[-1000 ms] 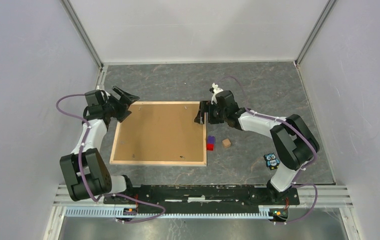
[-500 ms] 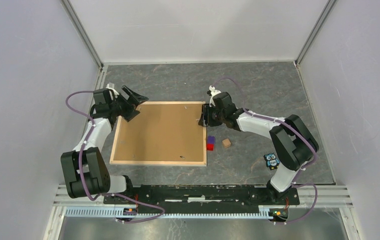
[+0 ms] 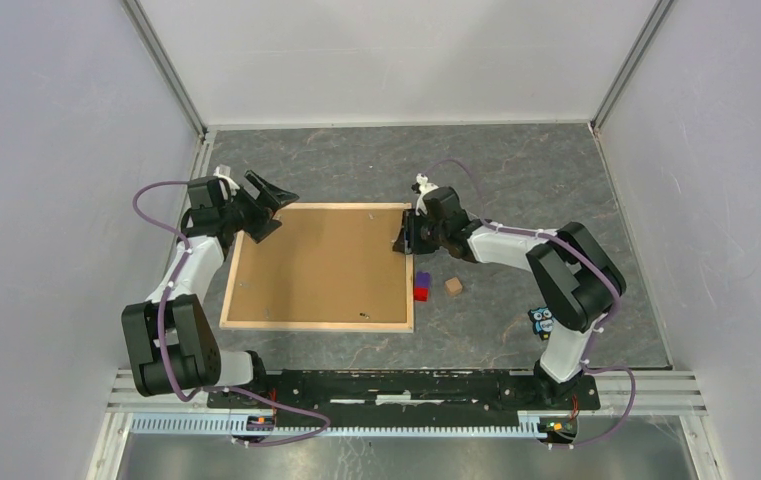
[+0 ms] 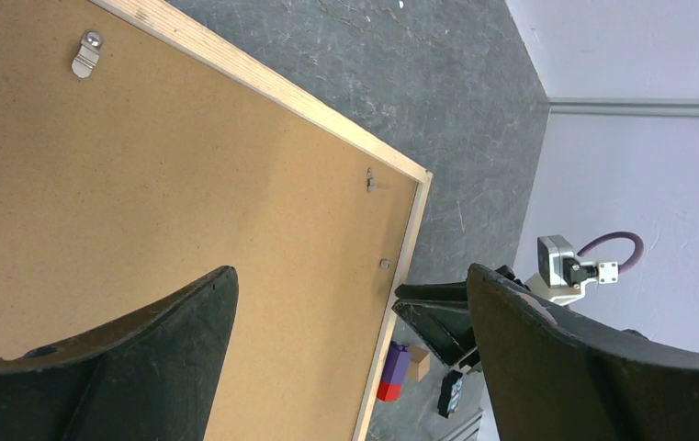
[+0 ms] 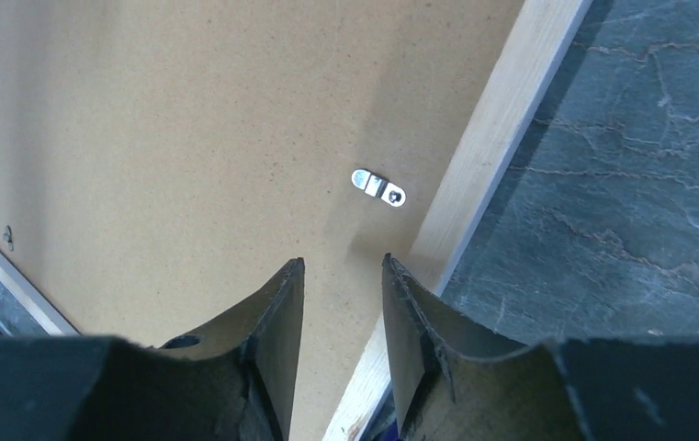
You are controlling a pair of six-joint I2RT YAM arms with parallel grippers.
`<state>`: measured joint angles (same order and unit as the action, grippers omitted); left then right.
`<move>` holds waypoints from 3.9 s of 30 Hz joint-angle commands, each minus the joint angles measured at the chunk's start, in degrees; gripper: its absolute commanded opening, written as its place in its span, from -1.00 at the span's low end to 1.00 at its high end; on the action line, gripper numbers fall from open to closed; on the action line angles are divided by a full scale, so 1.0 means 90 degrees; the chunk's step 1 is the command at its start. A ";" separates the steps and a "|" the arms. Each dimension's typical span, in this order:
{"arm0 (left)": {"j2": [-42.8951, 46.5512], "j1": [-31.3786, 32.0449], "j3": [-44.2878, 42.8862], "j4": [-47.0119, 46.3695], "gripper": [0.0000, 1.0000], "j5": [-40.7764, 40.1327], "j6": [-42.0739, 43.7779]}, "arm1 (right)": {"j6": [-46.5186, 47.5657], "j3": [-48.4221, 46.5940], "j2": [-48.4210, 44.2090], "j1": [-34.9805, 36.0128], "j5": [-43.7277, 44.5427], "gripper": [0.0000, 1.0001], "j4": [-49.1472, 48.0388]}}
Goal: Put the photo into the frame
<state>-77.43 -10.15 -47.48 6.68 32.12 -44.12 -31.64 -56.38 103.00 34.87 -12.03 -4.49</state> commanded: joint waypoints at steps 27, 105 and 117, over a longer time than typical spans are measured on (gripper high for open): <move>0.0131 0.0444 0.0061 -0.0513 1.00 0.0452 -0.0350 | 0.1854 -0.1074 -0.0097 0.0466 0.1732 0.90 0.1657; 0.0492 0.0562 0.0296 -0.1152 1.00 0.0889 -0.0879 | -0.1587 -0.2363 0.1412 0.1173 0.3479 -0.69 0.3296; 0.0486 0.0563 0.0305 -0.1181 1.00 0.0909 -0.0899 | -0.1519 -0.2364 0.1456 0.1198 0.3530 -0.04 0.3415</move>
<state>-74.46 -5.26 -44.91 -1.48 38.17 -49.52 -44.31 -78.94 115.57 44.34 23.05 22.00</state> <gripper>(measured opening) 0.995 0.473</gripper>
